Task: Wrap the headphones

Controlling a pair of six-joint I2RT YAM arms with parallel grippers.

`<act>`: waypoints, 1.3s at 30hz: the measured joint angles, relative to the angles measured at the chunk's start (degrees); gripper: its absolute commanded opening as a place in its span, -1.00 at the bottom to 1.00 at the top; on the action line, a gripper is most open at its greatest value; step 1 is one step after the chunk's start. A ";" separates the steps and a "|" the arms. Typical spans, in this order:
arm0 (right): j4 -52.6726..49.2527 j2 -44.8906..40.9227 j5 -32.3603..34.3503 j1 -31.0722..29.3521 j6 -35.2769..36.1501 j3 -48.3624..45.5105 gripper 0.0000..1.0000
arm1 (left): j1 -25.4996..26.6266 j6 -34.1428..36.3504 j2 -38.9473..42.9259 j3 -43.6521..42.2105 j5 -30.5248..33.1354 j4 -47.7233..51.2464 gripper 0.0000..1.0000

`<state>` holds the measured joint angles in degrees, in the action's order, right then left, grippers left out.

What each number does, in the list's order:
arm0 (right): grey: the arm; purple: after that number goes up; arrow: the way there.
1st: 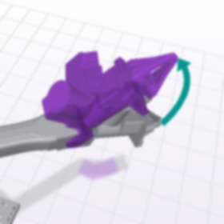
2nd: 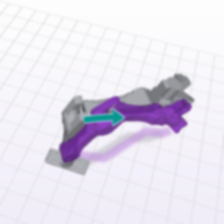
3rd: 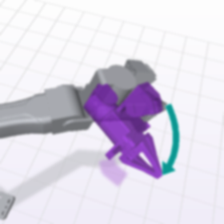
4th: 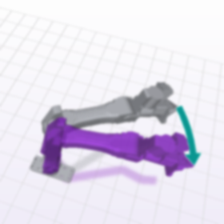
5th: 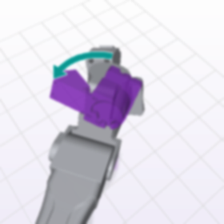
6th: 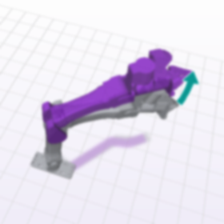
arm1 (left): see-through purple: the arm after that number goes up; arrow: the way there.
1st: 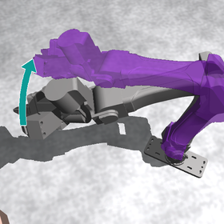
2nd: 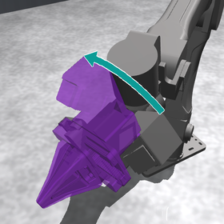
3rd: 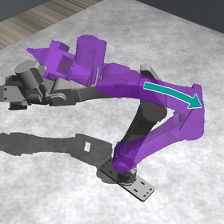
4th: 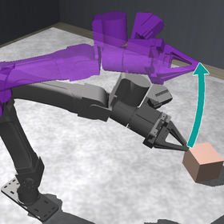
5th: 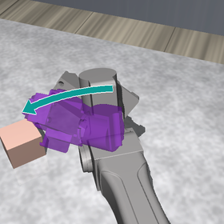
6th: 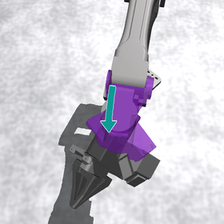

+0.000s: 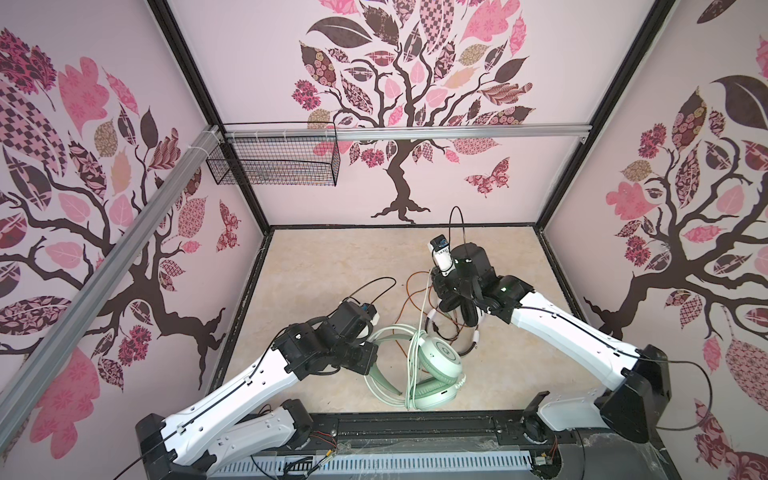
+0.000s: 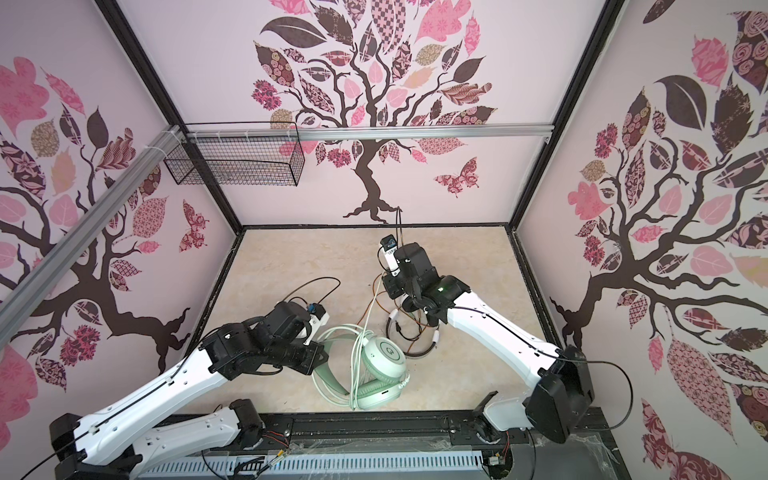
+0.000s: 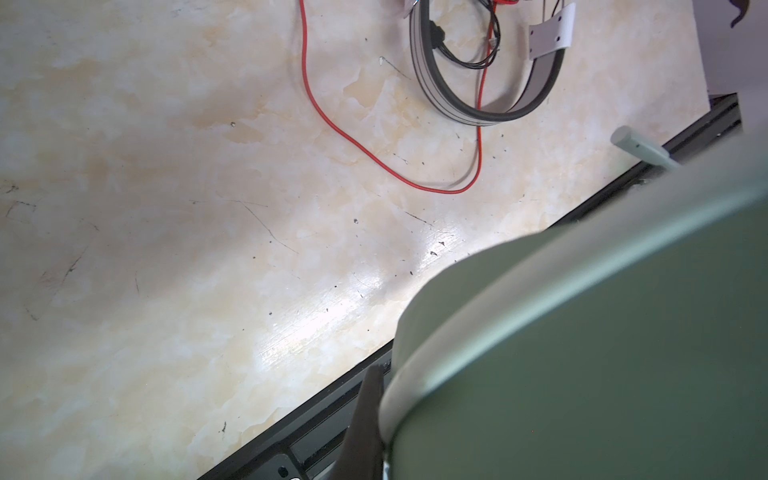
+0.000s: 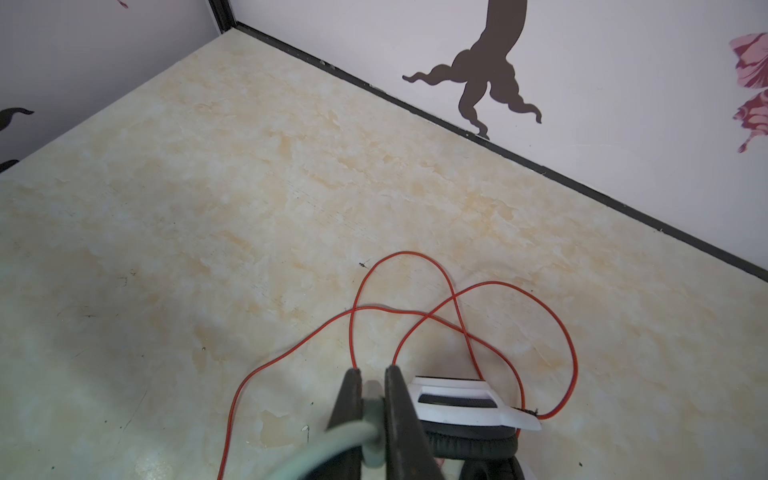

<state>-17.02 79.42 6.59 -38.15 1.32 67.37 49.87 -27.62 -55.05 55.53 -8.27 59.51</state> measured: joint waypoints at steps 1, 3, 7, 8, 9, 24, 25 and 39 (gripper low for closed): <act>0.70 0.37 -1.09 0.04 -0.04 -1.16 -1.00 | 0.00 -0.22 0.39 0.31 -0.07 -0.04 -1.00; 1.97 0.48 -3.26 0.02 -0.48 -3.50 -0.99 | 0.00 -0.66 1.16 0.79 -0.46 -0.11 -1.00; 5.49 0.33 -8.09 -0.02 -2.43 -8.63 -0.89 | -0.15 -1.77 1.75 2.21 -1.27 -0.09 -1.00; 6.38 0.26 -9.38 -0.02 -2.93 -9.84 -0.84 | -0.31 -1.99 1.66 2.62 -1.33 -0.07 -1.00; 7.58 0.20 -11.23 -0.02 -3.65 -11.34 -0.76 | -0.57 -2.27 1.53 3.26 -1.44 0.07 -1.00; 25.07 -9.66 -30.86 0.37 -18.27 -35.10 -0.08 | -8.44 -2.47 -4.81 13.62 -0.79 0.22 -1.00; 25.66 -11.37 -31.63 0.37 -19.10 -36.76 -0.07 | -9.40 -2.36 -5.22 14.25 -0.81 0.28 -1.00; 31.43 -27.58 -36.76 0.39 -20.96 -45.90 0.29 | -13.84 -0.79 -7.58 18.71 -1.11 1.46 -1.00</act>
<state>14.41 51.83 -30.17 -37.76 -19.64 21.47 36.03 -28.40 -62.63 74.24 -9.39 60.97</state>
